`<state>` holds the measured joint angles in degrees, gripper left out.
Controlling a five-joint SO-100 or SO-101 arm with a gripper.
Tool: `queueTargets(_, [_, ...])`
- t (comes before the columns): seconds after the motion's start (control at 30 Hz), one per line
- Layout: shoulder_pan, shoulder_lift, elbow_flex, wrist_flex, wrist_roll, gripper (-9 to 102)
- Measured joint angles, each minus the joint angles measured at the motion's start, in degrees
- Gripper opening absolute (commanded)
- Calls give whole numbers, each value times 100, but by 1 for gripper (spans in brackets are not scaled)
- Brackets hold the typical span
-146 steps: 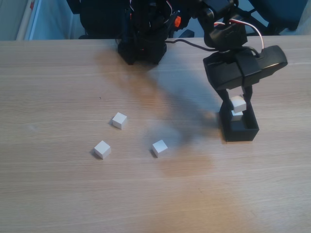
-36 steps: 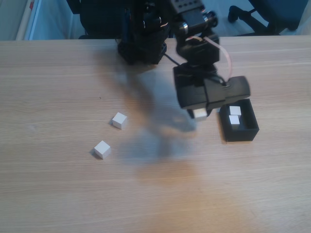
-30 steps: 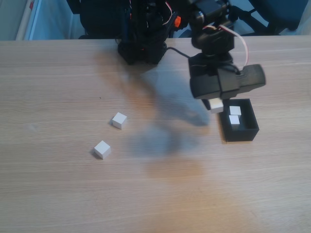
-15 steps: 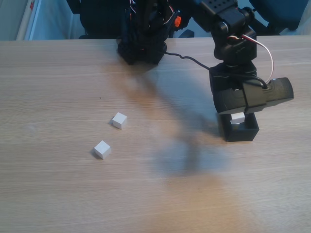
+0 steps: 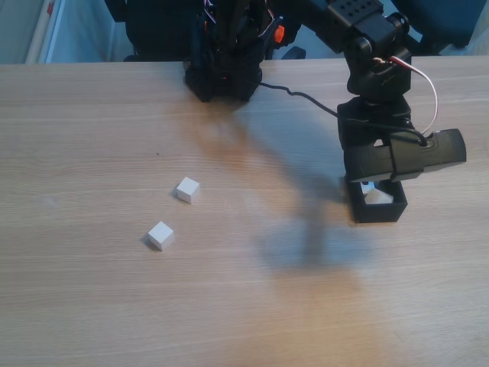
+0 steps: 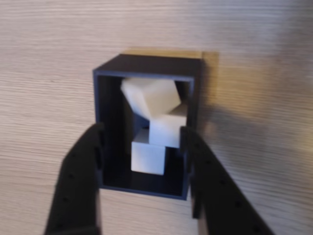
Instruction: Pick blocks and place them in the box.
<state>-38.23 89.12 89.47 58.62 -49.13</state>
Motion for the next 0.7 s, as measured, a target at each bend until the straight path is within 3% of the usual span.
queueTargets(0.23, [299, 88, 105, 229, 0, 0])
queueTargets(0.43, [1327, 853, 1160, 237, -343, 0])
queueTargets(0.7, [2813, 1828, 2364, 615, -1626, 0])
